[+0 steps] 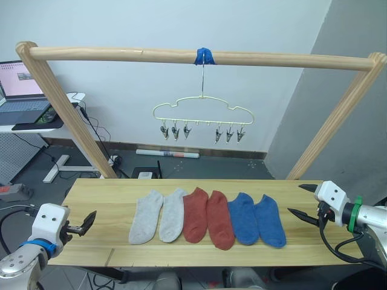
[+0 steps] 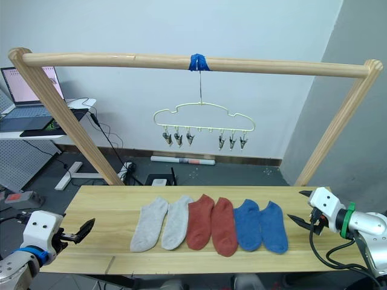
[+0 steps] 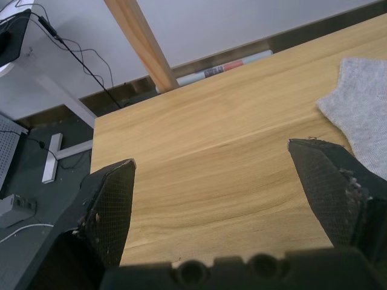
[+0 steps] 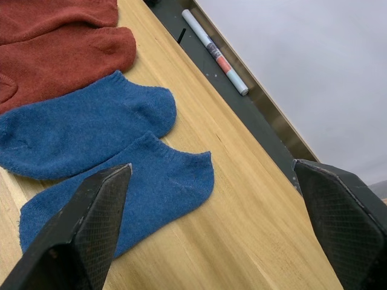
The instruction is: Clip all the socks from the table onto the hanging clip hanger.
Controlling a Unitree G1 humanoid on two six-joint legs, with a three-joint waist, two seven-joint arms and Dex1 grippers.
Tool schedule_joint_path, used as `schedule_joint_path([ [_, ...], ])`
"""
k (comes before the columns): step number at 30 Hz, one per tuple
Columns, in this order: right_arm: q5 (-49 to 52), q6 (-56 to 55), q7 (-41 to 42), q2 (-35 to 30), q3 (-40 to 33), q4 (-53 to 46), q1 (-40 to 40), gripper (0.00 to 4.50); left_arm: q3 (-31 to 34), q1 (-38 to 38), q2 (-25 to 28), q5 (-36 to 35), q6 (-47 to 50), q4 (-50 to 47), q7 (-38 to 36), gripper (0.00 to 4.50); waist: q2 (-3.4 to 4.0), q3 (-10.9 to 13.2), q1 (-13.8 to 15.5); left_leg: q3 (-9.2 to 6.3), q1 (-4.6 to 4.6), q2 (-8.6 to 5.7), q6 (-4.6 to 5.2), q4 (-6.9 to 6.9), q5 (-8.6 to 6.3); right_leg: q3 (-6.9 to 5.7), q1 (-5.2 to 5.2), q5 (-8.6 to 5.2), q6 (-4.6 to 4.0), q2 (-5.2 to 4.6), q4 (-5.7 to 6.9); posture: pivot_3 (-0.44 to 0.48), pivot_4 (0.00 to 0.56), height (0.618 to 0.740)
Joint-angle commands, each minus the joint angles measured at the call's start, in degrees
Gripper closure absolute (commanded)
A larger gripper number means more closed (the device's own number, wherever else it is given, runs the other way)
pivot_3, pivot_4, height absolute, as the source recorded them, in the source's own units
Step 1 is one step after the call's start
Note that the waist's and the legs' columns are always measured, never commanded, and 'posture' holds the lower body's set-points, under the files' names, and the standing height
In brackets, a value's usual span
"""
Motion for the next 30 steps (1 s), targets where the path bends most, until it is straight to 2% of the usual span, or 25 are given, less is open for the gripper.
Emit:
schedule_joint_path([
  [1,1.09,0.12,-0.34,-0.83,-1.73,-2.91,0.23,0.00,2.39,-1.01,0.75,-1.01,-2.99,0.08,-0.86,0.01,0.00,0.00,0.00,0.00,0.00,0.00,0.00,0.00,0.00,0.00,0.00,0.00,0.00,0.00,0.00,-0.018,0.029,0.730],
  [6,1.20,0.86,-0.84,-0.76,-2.37,-4.54,1.12,0.00,3.07,-1.91,0.66,-1.93,-9.29,2.17,-3.98,0.01,0.01,0.03,0.00,0.01,-0.01,0.00,0.00,0.00,0.00,0.01,-0.01,0.00,0.00,0.00,-0.01,-0.025,0.033,0.730],
  [12,1.22,1.55,-1.36,-0.48,-2.54,-5.65,1.76,0.00,3.68,-4.05,1.44,-0.03,-12.35,7.29,-1.70,0.01,0.03,0.04,-0.04,0.02,0.01,0.00,0.00,0.00,0.00,0.01,-0.01,0.00,0.00,0.00,0.00,-0.041,0.033,0.730],
  [15,1.37,1.93,-1.70,-0.29,-2.67,-6.52,2.19,0.00,4.07,-4.72,1.16,-3.01,-11.81,7.28,-4.13,0.01,0.00,0.04,-0.10,0.02,-0.01,0.00,0.00,0.00,0.00,0.01,-0.01,0.00,0.00,0.00,0.00,-0.050,0.034,0.730],
  [22,1.83,2.49,-3.10,0.27,-3.46,-8.10,3.14,0.00,2.84,-6.35,0.73,-4.82,-10.92,5.53,-5.77,0.01,0.00,0.06,-0.28,0.02,-0.01,0.00,0.00,0.00,0.00,0.01,-0.01,0.00,0.00,0.00,0.00,-0.069,0.038,0.730],
  [26,2.71,3.63,-3.97,0.74,-4.08,-10.02,3.62,0.00,2.38,-7.83,-0.14,-5.40,-9.22,4.05,-4.64,0.01,0.01,0.27,-0.32,0.02,0.00,0.00,0.00,0.00,0.00,0.01,-0.01,0.00,0.00,0.00,0.00,-0.087,0.054,0.730],
  [30,1.85,2.24,-3.61,0.12,-3.58,-13.95,4.87,0.00,1.81,-11.30,-3.43,-8.29,-1.82,-0.27,0.12,0.01,0.11,0.80,-0.34,0.02,-0.02,0.00,-0.01,0.00,0.00,0.02,0.00,0.00,0.00,0.00,0.00,-0.108,0.071,0.730],
])
